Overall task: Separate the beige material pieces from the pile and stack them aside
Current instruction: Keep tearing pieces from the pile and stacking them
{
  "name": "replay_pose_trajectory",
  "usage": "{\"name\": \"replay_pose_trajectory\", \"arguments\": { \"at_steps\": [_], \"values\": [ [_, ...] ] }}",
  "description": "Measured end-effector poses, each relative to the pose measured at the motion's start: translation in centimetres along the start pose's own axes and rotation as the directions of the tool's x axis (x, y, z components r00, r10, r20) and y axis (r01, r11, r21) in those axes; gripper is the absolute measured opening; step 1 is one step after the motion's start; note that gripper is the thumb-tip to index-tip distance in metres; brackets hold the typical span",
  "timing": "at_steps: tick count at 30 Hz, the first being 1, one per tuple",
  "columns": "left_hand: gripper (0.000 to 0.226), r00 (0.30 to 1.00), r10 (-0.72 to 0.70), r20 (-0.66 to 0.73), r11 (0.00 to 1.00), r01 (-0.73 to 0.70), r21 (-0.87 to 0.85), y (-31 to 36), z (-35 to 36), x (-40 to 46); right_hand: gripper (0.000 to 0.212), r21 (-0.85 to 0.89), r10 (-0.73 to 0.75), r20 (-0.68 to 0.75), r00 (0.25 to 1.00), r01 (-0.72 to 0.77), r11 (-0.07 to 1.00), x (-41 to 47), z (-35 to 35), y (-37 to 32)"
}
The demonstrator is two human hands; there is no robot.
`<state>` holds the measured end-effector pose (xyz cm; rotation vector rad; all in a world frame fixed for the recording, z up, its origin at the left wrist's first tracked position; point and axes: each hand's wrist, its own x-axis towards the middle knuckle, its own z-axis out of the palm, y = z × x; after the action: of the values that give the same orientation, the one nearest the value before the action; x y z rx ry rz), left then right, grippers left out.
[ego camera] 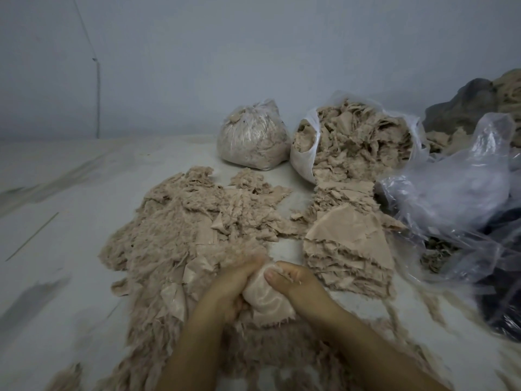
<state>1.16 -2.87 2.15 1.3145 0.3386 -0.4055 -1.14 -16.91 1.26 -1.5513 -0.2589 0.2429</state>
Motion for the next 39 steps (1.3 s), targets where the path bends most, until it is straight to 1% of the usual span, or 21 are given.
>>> {"name": "replay_pose_trajectory", "arguments": {
  "at_steps": [1,3,6,10,12,14,16,17,18,19,21,23,26,28,30,31,32,34,36,38,39],
  "values": [
    [0.024,0.996,0.074,-0.039,0.995,-0.076,-0.065,0.2,0.1,0.1,0.021,-0.030,0.003,0.006,1.000,-0.003,1.000,0.0,0.0,0.1],
    [0.020,0.976,0.174,-0.130,0.951,-0.201,-0.234,0.6,0.5,0.8,0.024,-0.042,-0.002,-0.015,1.000,0.002,0.999,0.0,0.0,0.4],
    [0.014,0.969,0.158,-0.190,0.929,-0.211,-0.303,0.9,1.1,1.5,0.020,0.006,-0.016,-0.082,0.997,0.016,1.000,0.2,-0.1,0.4],
    [0.017,0.964,0.092,-0.249,0.830,-0.212,-0.515,1.1,0.2,2.2,0.032,-0.054,-0.052,-0.123,0.991,0.046,0.997,0.1,-0.5,0.4],
    [0.026,0.961,0.118,-0.250,0.895,-0.212,-0.393,0.9,-0.1,2.2,0.030,0.020,-0.021,-0.178,0.984,0.025,0.999,0.1,-0.9,0.3],
    [0.043,0.987,0.114,-0.117,0.970,-0.136,-0.202,0.3,0.4,1.6,0.031,0.110,-0.013,-0.233,0.972,0.040,0.993,0.3,-1.1,0.1],
    [0.048,0.986,0.162,0.038,0.987,-0.163,0.007,-0.7,1.2,0.7,0.027,0.188,-0.012,-0.298,0.955,0.071,0.980,0.9,-0.9,-0.2],
    [0.042,0.973,0.214,0.083,0.971,-0.221,0.091,-1.1,1.7,0.3,0.023,0.230,0.001,-0.334,0.943,0.080,0.970,1.2,-0.8,-0.4],
    [0.032,0.956,0.284,0.074,0.945,-0.292,0.145,-1.5,2.1,0.1,0.021,0.252,0.009,-0.366,0.931,0.089,0.964,1.5,-0.7,-0.4],
    [0.024,0.930,0.367,0.030,0.912,-0.366,0.186,-1.9,2.4,0.2,0.020,0.242,0.005,-0.391,0.920,0.098,0.965,1.6,-0.6,-0.4],
    [0.021,0.857,0.515,-0.024,0.824,-0.487,0.290,-2.3,2.8,0.3,0.023,0.167,-0.026,-0.421,0.907,0.105,0.980,1.9,-0.4,-0.4],
    [0.024,0.807,0.587,-0.066,0.783,-0.545,0.300,-2.4,3.0,0.2,0.026,0.076,-0.074,-0.467,0.881,0.124,0.989,2.1,-0.4,-0.6],
    [0.023,0.808,0.567,-0.157,0.823,-0.547,0.154,-2.2,2.6,0.2,0.021,-0.049,-0.144,-0.508,0.849,0.139,0.989,2.8,-1.0,-1.4],
    [0.025,0.798,0.578,-0.170,0.816,-0.558,0.153,-2.1,2.1,0.4,0.016,-0.098,-0.143,-0.541,0.829,0.107,0.989,3.2,-1.8,-1.9],
    [0.024,0.772,0.608,-0.184,0.793,-0.578,0.194,-1.7,2.0,0.6,0.015,-0.116,-0.137,-0.548,0.825,0.087,0.989,3.4,-2.9,-2.4],
    [0.024,0.764,0.620,-0.177,0.781,-0.581,0.229,-1.5,2.2,0.7,0.021,-0.145,-0.142,-0.551,0.823,0.073,0.987,3.5,-3.4,-2.7],
    [0.024,0.768,0.621,-0.160,0.778,-0.577,0.251,-1.4,2.4,0.6,0.027,-0.176,-0.146,-0.555,0.819,0.056,0.983,3.7,-3.9,-3.0],
    [0.027,0.779,0.612,-0.132,0.779,-0.567,0.268,-1.2,2.6,0.5,0.024,-0.218,-0.153,-0.581,0.799,0.029,0.975,4.0,-4.8,-3.7],
    [0.036,0.765,0.624,-0.160,0.767,-0.561,0.312,-1.2,1.9,0.6,0.017,-0.182,-0.130,-0.621,0.773,0.019,0.983,4.3,-6.3,-4.4],
    [0.042,0.744,0.629,-0.227,0.763,-0.535,0.363,-1.6,0.7,0.8,0.020,-0.148,-0.082,-0.644,0.761,-0.019,0.989,4.4,-8.6,-5.3],
    [0.042,0.737,0.635,-0.232,0.750,-0.517,0.412,-1.9,0.1,0.9,0.022,-0.210,-0.080,-0.631,0.772,-0.070,0.975,4.4,-10.1,-5.7]
  ]
}}
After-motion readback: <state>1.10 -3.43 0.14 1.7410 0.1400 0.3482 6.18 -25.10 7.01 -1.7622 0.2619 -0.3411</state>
